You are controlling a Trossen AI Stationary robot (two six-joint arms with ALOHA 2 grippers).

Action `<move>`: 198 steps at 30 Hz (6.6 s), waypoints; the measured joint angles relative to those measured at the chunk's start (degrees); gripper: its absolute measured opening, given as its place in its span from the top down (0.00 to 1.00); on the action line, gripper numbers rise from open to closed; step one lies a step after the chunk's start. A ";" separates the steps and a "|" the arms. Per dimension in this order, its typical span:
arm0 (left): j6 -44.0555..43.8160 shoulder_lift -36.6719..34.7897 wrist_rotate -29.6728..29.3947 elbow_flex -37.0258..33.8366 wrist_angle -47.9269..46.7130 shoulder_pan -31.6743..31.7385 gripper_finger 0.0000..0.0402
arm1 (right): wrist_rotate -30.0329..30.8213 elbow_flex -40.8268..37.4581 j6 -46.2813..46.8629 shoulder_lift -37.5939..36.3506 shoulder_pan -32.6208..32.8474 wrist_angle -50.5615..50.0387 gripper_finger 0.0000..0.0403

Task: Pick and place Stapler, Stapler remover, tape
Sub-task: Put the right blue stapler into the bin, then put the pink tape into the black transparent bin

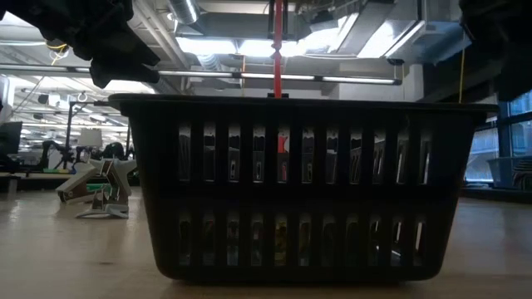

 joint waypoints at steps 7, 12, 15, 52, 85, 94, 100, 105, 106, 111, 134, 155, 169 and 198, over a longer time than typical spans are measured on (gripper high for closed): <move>0.90 0.02 -0.05 0.02 0.00 0.00 0.52 | -3.01 0.00 16.46 2.30 4.36 -9.09 0.98; 1.03 0.02 -0.08 0.00 0.00 0.00 0.53 | -5.66 0.00 21.01 4.34 6.19 -10.78 0.98; 1.03 0.02 -0.41 0.00 0.00 0.00 0.52 | -5.49 0.00 17.41 5.14 6.60 -8.43 0.98; 2.58 0.02 -2.98 0.00 0.02 0.00 0.53 | -13.70 0.00 9.46 19.14 0.39 -2.05 0.39; 3.56 0.02 -3.04 0.00 0.02 0.00 0.52 | -13.29 3.10 5.94 23.52 -1.47 -8.21 0.87; 3.54 0.02 -3.97 0.00 0.02 0.00 0.53 | -7.47 19.06 0.95 23.43 -1.49 -24.84 0.87; 3.52 0.02 -4.56 0.00 0.04 0.00 0.53 | -0.71 28.77 -7.21 23.39 -3.11 -24.49 0.87; 3.50 0.02 -4.58 0.00 0.04 0.00 0.52 | 1.09 33.20 -18.58 23.37 -6.10 -20.79 0.87; 3.50 0.02 -4.57 0.00 0.04 0.00 0.52 | 1.09 33.58 -20.99 23.36 -6.86 -19.43 0.87; 3.48 0.02 -4.58 0.00 0.04 0.01 0.53 | -0.03 33.75 -32.98 23.35 -10.92 -9.82 0.87; 3.50 0.00 -4.53 0.00 0.04 0.00 0.53 | -27.26 33.81 -51.99 38.19 -17.88 15.04 0.87; 3.50 0.00 -4.49 0.00 0.04 0.00 0.53 | -27.99 33.77 -47.06 43.78 -17.80 18.52 0.87; 3.55 0.00 -4.47 0.00 0.04 0.00 0.52 | -29.64 33.77 -47.30 44.07 -17.80 18.64 0.51; 3.17 0.12 -4.56 0.00 0.50 0.01 0.52 | 16.52 33.81 -18.90 24.50 -1.72 -26.67 0.39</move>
